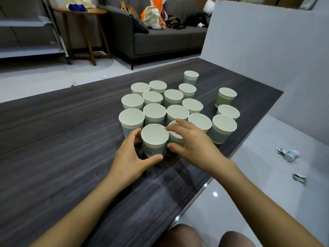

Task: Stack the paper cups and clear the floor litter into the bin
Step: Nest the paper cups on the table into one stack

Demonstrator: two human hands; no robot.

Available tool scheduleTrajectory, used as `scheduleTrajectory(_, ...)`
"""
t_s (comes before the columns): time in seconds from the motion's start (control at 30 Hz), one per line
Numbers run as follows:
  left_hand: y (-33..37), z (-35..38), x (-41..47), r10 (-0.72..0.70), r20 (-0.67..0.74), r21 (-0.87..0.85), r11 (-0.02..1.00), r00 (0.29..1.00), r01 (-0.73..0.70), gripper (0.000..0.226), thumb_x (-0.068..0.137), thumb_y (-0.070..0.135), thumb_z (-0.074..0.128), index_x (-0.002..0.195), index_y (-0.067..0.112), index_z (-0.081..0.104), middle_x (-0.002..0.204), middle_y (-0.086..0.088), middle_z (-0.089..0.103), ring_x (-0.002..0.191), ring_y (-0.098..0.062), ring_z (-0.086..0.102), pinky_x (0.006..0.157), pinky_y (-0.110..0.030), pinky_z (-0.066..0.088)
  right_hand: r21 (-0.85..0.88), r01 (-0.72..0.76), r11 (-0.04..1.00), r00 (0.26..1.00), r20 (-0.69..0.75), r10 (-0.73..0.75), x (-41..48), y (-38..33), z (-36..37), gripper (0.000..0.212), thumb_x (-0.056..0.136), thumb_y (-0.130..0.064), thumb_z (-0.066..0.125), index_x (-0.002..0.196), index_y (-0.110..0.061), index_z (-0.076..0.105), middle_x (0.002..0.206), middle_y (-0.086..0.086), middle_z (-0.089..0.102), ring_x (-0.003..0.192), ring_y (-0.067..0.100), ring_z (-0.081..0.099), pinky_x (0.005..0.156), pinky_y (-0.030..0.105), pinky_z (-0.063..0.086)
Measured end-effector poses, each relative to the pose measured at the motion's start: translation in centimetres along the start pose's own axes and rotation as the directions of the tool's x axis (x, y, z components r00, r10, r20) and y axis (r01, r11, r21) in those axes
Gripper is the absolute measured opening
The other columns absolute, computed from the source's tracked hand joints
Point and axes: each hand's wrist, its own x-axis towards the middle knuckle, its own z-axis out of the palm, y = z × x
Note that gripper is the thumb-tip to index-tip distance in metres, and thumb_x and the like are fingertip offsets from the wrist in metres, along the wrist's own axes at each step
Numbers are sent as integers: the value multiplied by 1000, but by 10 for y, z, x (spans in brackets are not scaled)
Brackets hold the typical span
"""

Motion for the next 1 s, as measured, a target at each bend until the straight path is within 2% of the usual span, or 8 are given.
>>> scheduleTrajectory(0.13,1,12,7,0,-12,-25,1000,1000,0,82,61,25,83,129,27,38,119,14,50,108,-4,47,89,-17,34,-15,-53,999,995,-89,51,-2,4,-3,39,83,-13,62,121,-9,56,134,9,52,138,19,29,101,19,25)
scheduleTrajectory(0.23,1,20,9,3,-30,-30,1000,1000,-3,77,64,25,81,128,27,40,113,17,49,104,-1,43,80,-10,29,-77,-117,990,993,-30,115,-5,10,0,37,86,-19,58,123,-14,54,133,7,52,135,19,34,102,30,33)
scheduleTrajectory(0.37,0,25,11,3,-84,-65,998,996,-9,68,67,24,79,125,25,44,111,17,49,103,-1,44,78,-10,29,-185,-95,978,994,36,103,-5,15,11,21,88,-23,52,106,-16,60,100,14,65,103,30,52,72,34,41)
scheduleTrajectory(0.47,-5,20,10,40,-104,-74,996,994,-48,67,64,28,82,121,27,46,113,15,52,104,-3,47,85,-17,33,-63,-53,997,989,-143,44,-6,19,10,17,84,-21,54,91,-9,64,81,17,68,83,37,58,73,43,51)
scheduleTrajectory(0.57,-10,14,11,43,-118,-75,996,992,-52,70,55,39,74,119,30,46,114,11,55,103,-5,49,84,-20,35,25,-6,1000,928,-373,15,-4,15,1,17,82,-15,55,88,-5,67,75,13,68,70,33,59,74,26,47)
scheduleTrajectory(0.67,-8,13,12,76,-108,-59,995,991,-83,73,50,48,71,117,33,47,113,14,55,104,-3,50,79,-8,35,163,70,984,873,-487,18,1,1,-8,17,84,-12,55,93,-3,67,80,10,69,71,14,55,75,17,41)
scheduleTrajectory(0.8,-5,11,12,131,-112,-50,989,985,-137,71,48,57,63,115,41,44,111,18,58,101,0,52,78,2,34,278,131,952,920,-392,-13,1,-13,-3,20,85,-11,55,98,-4,69,84,-6,66,77,0,52,74,-1,35)
scheduleTrajectory(1.0,0,9,11,195,-115,-59,978,974,-202,68,52,56,62,116,38,46,99,31,54,91,21,49,75,3,35,396,117,911,987,-150,-62,-1,-21,15,29,88,-12,47,109,-6,66,104,7,71,99,11,58,107,9,24)
